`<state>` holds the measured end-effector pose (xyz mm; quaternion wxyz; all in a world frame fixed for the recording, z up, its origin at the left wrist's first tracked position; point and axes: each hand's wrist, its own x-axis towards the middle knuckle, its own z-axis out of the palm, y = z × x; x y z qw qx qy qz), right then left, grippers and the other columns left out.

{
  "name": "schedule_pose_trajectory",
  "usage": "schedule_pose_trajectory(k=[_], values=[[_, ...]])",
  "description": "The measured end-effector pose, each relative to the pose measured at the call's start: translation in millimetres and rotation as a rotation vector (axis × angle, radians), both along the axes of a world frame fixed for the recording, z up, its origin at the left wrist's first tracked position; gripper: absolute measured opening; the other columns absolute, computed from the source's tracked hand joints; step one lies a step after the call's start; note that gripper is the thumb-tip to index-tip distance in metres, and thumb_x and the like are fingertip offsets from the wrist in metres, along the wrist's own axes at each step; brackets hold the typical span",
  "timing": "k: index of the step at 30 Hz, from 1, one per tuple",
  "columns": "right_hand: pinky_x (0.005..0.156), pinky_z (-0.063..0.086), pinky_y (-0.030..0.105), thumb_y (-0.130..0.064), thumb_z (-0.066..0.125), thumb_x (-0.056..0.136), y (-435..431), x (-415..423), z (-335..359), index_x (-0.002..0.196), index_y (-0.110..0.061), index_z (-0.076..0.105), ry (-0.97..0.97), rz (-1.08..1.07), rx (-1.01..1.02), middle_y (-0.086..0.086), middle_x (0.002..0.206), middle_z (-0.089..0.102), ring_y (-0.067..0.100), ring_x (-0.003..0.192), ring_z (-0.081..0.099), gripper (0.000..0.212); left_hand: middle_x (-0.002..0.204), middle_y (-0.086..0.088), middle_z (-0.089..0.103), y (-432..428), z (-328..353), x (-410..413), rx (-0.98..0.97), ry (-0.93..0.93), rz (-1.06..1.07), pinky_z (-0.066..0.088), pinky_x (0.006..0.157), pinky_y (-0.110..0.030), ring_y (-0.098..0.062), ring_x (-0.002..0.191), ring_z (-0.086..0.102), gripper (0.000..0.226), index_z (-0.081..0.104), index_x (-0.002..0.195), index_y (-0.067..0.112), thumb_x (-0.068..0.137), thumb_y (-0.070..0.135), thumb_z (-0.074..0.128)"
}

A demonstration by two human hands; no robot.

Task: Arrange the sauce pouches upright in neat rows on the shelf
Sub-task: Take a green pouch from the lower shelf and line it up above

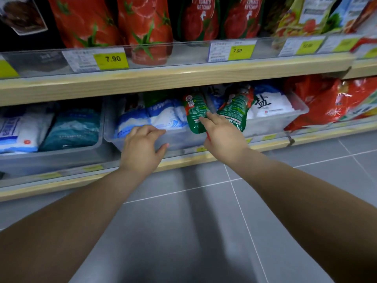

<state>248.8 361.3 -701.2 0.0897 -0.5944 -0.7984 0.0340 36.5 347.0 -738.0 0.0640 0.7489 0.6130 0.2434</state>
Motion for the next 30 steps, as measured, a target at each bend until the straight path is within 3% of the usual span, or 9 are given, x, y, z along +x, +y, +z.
schedule_pose_trajectory(k=[2, 4, 8, 12, 17, 19, 24, 27, 30], values=[[0.103, 0.037, 0.04, -0.002, 0.054, 0.079, -4, 1, 9, 0.131, -0.005, 0.051, 0.037, 0.016, 0.114, 0.02, 0.137, 0.051, 0.035, 0.125, 0.046, 0.052, 0.109, -0.012, 0.064, -2, -1, 0, -0.005, -0.004, 0.001, 0.039, 0.094, -0.045, -0.038, 0.105, 0.05, 0.039, 0.067, 0.115, 0.012, 0.079, 0.024, 0.072], [0.087, 0.05, 0.039, -0.001, 0.061, 0.073, -11, 1, 22, 0.112, -0.002, 0.065, 0.113, 0.062, 0.281, 0.019, 0.113, 0.067, 0.035, 0.103, 0.063, 0.04, 0.111, -0.012, 0.063, -3, -1, 0, -0.016, -0.003, 0.003, 0.038, 0.096, -0.045, -0.039, 0.107, 0.049, 0.04, 0.066, 0.117, 0.012, 0.079, 0.024, 0.072], [0.06, 0.054, 0.037, -0.005, 0.064, 0.074, -18, 0, 56, 0.088, -0.005, 0.07, 0.226, 0.036, 0.452, 0.014, 0.079, 0.071, 0.032, 0.077, 0.066, 0.015, 0.113, -0.012, 0.062, -1, 8, 2, -0.067, -0.011, 0.002, 0.038, 0.097, -0.044, -0.037, 0.108, 0.048, 0.039, 0.065, 0.117, 0.013, 0.081, 0.028, 0.069], [0.071, 0.05, 0.042, -0.008, 0.059, 0.08, -10, -4, 93, 0.094, -0.009, 0.066, 0.471, -0.047, 0.396, 0.01, 0.088, 0.069, 0.029, 0.085, 0.061, 0.015, 0.108, -0.008, 0.064, 0, 31, 5, -0.004, -0.179, -0.042, 0.045, 0.091, -0.04, -0.029, 0.101, 0.057, 0.037, 0.066, 0.114, 0.014, 0.082, 0.033, 0.07], [0.07, 0.047, 0.017, -0.007, 0.059, 0.086, 0, -12, 135, 0.097, -0.024, 0.056, 0.819, -0.019, 0.205, -0.012, 0.085, 0.058, 0.005, 0.081, 0.057, 0.021, 0.105, 0.009, 0.056, 6, 81, 24, 0.104, -0.414, -0.141, 0.043, 0.081, -0.017, -0.005, 0.092, 0.051, 0.058, 0.056, 0.122, 0.027, 0.072, 0.054, 0.071], [0.074, 0.052, 0.022, -0.007, 0.061, 0.086, 0, -17, 146, 0.099, -0.029, 0.056, 0.896, 0.01, 0.142, -0.007, 0.088, 0.06, 0.009, 0.084, 0.06, 0.026, 0.105, 0.013, 0.057, 6, 95, 32, 0.032, -0.452, -0.18, 0.044, 0.08, -0.014, 0.0, 0.09, 0.051, 0.061, 0.057, 0.119, 0.031, 0.068, 0.063, 0.067], [0.086, 0.054, 0.032, -0.003, 0.065, 0.084, 4, -18, 174, 0.105, -0.024, 0.06, 0.99, 0.07, 0.139, -0.008, 0.09, 0.063, 0.011, 0.089, 0.063, 0.03, 0.091, 0.013, 0.07, 3, 109, 43, -0.13, -0.692, -0.176, 0.055, 0.08, -0.04, -0.005, 0.088, 0.065, 0.031, 0.067, 0.098, 0.032, 0.073, 0.052, 0.07], [0.087, 0.054, 0.034, -0.005, 0.066, 0.083, 7, -16, 182, 0.112, -0.022, 0.059, 1.011, 0.075, 0.136, -0.005, 0.091, 0.066, 0.01, 0.091, 0.064, 0.034, 0.094, 0.01, 0.073, 8, 118, 44, -0.148, -0.796, -0.187, 0.055, 0.083, -0.044, -0.009, 0.091, 0.067, 0.029, 0.068, 0.099, 0.03, 0.075, 0.047, 0.067], [0.092, 0.05, 0.03, -0.017, 0.071, 0.081, 9, -10, 182, 0.129, -0.025, 0.047, 1.021, 0.041, 0.203, -0.002, 0.109, 0.065, 0.006, 0.105, 0.059, 0.055, 0.095, 0.009, 0.073, 14, 128, 48, -0.156, -0.855, -0.212, 0.056, 0.083, -0.045, -0.012, 0.092, 0.068, 0.023, 0.068, 0.099, 0.035, 0.078, 0.044, 0.068]])
